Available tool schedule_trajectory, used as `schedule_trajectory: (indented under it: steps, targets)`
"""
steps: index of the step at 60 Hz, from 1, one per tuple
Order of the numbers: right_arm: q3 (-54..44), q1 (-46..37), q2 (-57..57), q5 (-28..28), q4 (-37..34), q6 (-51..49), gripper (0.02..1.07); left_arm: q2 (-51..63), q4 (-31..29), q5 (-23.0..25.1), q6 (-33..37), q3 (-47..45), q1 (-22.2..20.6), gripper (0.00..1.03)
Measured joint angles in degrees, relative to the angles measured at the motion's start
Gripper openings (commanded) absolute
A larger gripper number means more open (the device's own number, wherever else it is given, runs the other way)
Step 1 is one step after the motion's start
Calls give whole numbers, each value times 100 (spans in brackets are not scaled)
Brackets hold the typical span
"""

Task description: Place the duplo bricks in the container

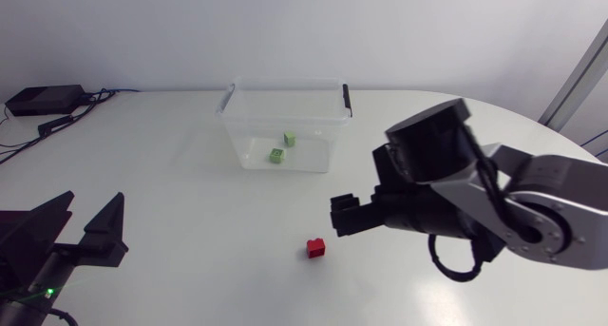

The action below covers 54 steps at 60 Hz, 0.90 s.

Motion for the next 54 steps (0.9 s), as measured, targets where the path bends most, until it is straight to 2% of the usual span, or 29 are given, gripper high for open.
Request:
schedule_trajectory:
  steps: [13,22,45,51,54]
  targets:
    - [542,457,1443,50,-706,732,102,0,0,0,2,0,0,99]
    - [870,601,2203,2,-765,957,102,0,0,0,0,0,0,99]
    - [1539,684,3171,-101,-761,1132,101,0,0,0,0,0,0,99]
    - [1587,684,3338,-103,-796,1132,86,0,0,0,0,0,0,99]
    - [1626,684,3373,-103,-811,1132,63,0,0,0,0,0,0,99]
